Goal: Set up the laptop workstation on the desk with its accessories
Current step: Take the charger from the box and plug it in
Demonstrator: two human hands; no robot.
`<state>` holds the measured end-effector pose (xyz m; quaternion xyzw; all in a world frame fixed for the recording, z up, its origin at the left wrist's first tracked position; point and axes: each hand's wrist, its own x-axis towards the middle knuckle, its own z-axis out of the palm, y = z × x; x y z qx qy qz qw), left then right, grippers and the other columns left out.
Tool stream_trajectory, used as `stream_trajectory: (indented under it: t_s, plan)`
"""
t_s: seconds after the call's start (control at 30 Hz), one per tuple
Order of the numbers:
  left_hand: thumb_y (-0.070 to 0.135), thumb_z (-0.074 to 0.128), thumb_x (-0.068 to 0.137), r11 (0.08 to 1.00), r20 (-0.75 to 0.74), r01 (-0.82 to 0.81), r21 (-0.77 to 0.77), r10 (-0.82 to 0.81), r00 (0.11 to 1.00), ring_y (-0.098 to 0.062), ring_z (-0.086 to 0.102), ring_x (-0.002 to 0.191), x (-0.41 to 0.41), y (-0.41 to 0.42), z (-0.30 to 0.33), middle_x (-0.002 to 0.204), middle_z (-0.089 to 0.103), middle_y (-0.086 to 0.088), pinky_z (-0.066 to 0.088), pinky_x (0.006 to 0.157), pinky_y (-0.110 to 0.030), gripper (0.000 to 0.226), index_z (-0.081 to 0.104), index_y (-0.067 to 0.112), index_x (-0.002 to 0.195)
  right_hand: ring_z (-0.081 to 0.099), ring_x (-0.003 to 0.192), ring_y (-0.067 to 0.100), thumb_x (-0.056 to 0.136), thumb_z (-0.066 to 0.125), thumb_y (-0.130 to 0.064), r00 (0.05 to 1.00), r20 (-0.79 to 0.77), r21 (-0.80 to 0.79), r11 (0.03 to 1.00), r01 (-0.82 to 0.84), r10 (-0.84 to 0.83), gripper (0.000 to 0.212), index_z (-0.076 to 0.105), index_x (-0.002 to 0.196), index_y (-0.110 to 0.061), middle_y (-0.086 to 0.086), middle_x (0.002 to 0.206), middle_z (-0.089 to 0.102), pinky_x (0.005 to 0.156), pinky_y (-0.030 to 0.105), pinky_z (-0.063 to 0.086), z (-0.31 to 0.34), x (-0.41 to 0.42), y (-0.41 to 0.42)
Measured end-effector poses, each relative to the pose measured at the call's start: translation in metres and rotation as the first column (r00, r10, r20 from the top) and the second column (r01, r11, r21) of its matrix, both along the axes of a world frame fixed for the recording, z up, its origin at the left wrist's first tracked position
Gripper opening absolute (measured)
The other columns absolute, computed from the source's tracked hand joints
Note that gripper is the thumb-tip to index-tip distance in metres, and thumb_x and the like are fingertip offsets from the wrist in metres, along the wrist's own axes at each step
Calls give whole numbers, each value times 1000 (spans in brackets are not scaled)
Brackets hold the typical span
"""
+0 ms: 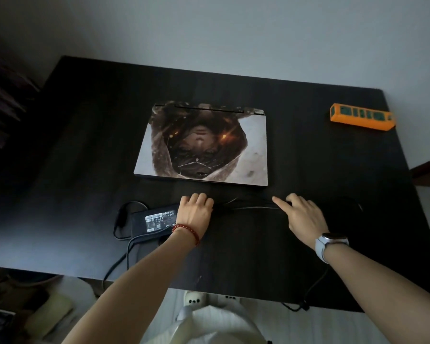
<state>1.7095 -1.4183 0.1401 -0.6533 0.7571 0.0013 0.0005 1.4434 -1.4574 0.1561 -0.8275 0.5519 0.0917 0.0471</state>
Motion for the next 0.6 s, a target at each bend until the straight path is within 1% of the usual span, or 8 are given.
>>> stream_trajectory:
  t_s: [0.07, 0.1, 0.17, 0.23, 0.33, 0.4, 0.5, 0.6]
  plan:
    - [32, 51, 90, 986, -115, -103, 129, 118, 986, -24, 51, 106, 3, 8, -4, 113, 56, -3, 34, 89, -37, 29, 56, 20, 115, 55, 98, 25, 84, 47, 2, 999, -7, 3, 1000, 31, -31, 60, 43, 137, -25, 8, 112, 54, 82, 36, 41, -3, 1, 0]
    - [33, 48, 90, 980, -155, -132, 151, 156, 976, -24, 46, 114, 6, 16, -6, 122, 52, -3, 30, 94, -38, 36, 50, 21, 124, 55, 98, 24, 85, 47, 1, 998, -13, -1, 998, 56, -56, 58, 44, 136, -26, 7, 111, 54, 83, 36, 39, -5, 2, 1]
    - [35, 53, 87, 977, -193, -172, 123, 194, 962, -25, 39, 123, 15, 36, -5, 133, 46, -4, 27, 100, -42, 48, 43, 21, 132, 53, 100, 23, 86, 48, -4, 994, -41, -14, 995, 99, -100, 53, 46, 135, -26, 4, 110, 55, 87, 36, 35, -6, 5, 3]
    - [35, 61, 82, 963, -201, -223, 149, 251, 947, -29, 32, 130, 34, 58, -3, 140, 40, -9, 24, 105, -48, 62, 36, 20, 137, 52, 104, 22, 86, 50, -9, 990, -75, -11, 992, 122, -123, 50, 48, 132, -26, 2, 111, 58, 93, 38, 31, -8, 12, 7]
    - [38, 68, 75, 906, -177, -367, 210, 404, 897, -33, 25, 133, 68, 92, -5, 142, 35, -12, 20, 108, -53, 74, 34, 20, 138, 51, 107, 24, 84, 51, -11, 985, -80, 27, 988, 155, -153, 46, 52, 128, -25, 3, 111, 61, 99, 42, 25, -13, 25, 19]
    - [40, 72, 71, 875, -169, -436, 211, 472, 865, -34, 28, 131, 85, 110, -6, 140, 38, -14, 22, 107, -53, 77, 37, 17, 136, 51, 109, 25, 86, 50, -11, 986, -49, 48, 985, 165, -162, 45, 52, 129, -23, 5, 113, 61, 103, 45, 23, -17, 32, 28]
    - [41, 76, 68, 860, -192, -468, 201, 504, 842, -36, 34, 126, 99, 122, -7, 136, 41, -15, 26, 104, -55, 80, 39, 15, 134, 48, 114, 28, 87, 50, -13, 988, 11, 56, 986, 155, -156, 47, 46, 133, -21, 8, 120, 57, 106, 48, 22, -20, 47, 36]
    - [39, 76, 68, 866, -231, -463, 191, 498, 836, -36, 36, 124, 98, 123, -7, 134, 43, -14, 27, 103, -55, 77, 41, 15, 133, 46, 117, 28, 89, 50, -15, 990, 75, 56, 992, 113, -117, 49, 41, 136, -20, 7, 127, 53, 106, 48, 23, -18, 65, 41]
